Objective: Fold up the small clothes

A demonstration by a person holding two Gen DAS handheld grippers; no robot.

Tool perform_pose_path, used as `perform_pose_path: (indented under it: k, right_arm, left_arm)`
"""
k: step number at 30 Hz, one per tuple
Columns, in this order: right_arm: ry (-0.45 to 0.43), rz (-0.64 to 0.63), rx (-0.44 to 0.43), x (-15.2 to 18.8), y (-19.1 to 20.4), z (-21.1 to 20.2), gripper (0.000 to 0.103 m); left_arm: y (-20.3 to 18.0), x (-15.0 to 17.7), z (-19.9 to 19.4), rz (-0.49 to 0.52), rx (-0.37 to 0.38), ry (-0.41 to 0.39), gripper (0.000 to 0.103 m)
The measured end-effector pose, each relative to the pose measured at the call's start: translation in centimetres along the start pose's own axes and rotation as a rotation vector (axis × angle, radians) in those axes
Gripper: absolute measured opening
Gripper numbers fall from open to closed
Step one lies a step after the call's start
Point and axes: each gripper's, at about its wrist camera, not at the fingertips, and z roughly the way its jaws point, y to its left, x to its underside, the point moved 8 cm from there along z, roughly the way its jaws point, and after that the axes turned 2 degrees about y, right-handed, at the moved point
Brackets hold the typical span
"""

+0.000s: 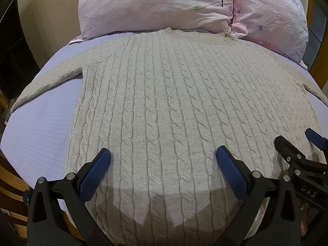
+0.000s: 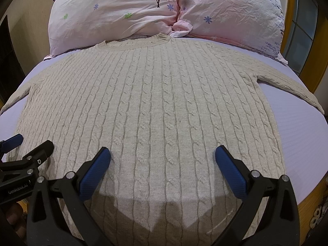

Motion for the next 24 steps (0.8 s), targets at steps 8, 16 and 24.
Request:
perform_pose_path:
  k: [8,16,24]
  right_arm:
    - [-0.014,0.000,-0.001,-0.14,-0.23,-0.21,0.101]
    - [-0.029,0.001,0.001,-0.26,-0.16,-0.28,0.101]
    - [-0.021,-0.008,-0.002,-0.29,-0.20,-0.24,0.101]
  left_arm:
    - [0.03,-0.21,-0.23,-0.001,0.000,-0.003,0.102]
    - [0.16,-0.30,-0.07,-0.001,0.000,-0.005,0.102]
    - [0.01,-0.40,-0.20,-0.002,-0.001,-0.019,0.102]
